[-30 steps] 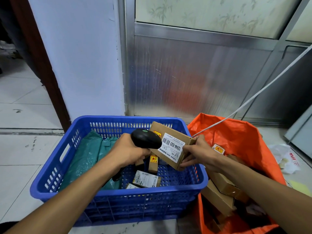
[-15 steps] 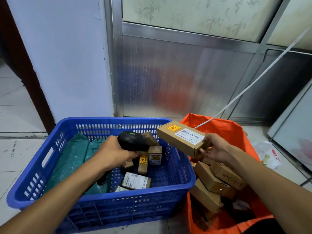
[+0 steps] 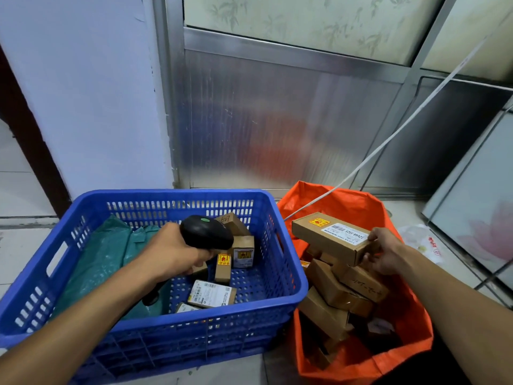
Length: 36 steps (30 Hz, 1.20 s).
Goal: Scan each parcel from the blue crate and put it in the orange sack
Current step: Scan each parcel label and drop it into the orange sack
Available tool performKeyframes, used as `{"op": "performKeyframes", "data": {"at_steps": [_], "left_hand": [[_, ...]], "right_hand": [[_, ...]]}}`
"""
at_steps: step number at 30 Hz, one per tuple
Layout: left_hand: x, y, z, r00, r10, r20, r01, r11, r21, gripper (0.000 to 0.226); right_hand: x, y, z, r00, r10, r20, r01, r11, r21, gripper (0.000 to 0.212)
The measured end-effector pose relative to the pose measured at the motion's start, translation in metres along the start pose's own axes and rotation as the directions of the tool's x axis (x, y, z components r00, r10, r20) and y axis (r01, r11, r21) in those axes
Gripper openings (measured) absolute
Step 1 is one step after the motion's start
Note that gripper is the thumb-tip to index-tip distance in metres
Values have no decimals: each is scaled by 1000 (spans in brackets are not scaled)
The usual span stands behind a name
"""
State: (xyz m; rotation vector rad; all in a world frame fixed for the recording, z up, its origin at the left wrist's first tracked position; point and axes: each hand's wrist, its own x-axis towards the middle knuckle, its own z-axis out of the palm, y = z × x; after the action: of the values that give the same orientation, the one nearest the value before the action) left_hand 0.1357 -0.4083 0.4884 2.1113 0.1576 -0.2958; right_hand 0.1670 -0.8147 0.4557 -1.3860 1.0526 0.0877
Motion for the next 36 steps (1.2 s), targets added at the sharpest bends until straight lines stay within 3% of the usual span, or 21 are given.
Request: {"op": "performKeyframes", "data": {"at_steps": [6, 14, 17, 20, 24, 27, 29, 30, 31, 33, 36], "left_hand": [[3, -2, 7, 1000, -8, 9, 8, 1000, 14, 12], [7, -5, 10, 1000, -6, 7, 6, 1000, 23, 12], [8, -7, 10, 1000, 2, 7, -2, 999, 34, 12], [9, -7, 11, 1000, 13, 2, -13, 999, 41, 10], [10, -6, 11, 1000, 18, 11, -19, 998, 61, 12], [11, -7, 11, 1000, 20, 10, -20, 997, 68, 14], [11, -8, 10, 1000, 25, 6, -26, 997, 67, 13], [12, -8, 10, 1000, 29, 3, -29, 997, 67, 12], [12, -9, 9, 1000, 31, -2, -31, 997, 68, 11], [14, -9, 8, 999, 35, -17, -34, 997, 67, 10], [18, -11, 5, 999, 27, -30, -25, 998, 62, 8]], "right_hand": [[19, 4, -16, 997, 42, -59, -34, 991, 127, 18], [22, 8, -23, 981, 147, -126, -74, 886, 457, 13], [21, 11, -22, 979, 163, -125, -80, 863, 499, 12], [19, 11, -21, 979, 160, -130, -77, 871, 486, 25], [3, 11, -13, 974, 125, -191, -51, 934, 353, 31], [-4, 11, -7, 973, 80, -216, -30, 973, 228, 21], [6, 13, -6, 966, -14, -259, 34, 997, 70, 21], [22, 15, -9, 945, -119, -304, 110, 993, -47, 34], [41, 17, -12, 912, -246, -327, 184, 961, -208, 41], [63, 16, -9, 850, -472, -231, 304, 801, -516, 30], [25, 13, 24, 807, -590, 21, 468, 617, -633, 3]]}}
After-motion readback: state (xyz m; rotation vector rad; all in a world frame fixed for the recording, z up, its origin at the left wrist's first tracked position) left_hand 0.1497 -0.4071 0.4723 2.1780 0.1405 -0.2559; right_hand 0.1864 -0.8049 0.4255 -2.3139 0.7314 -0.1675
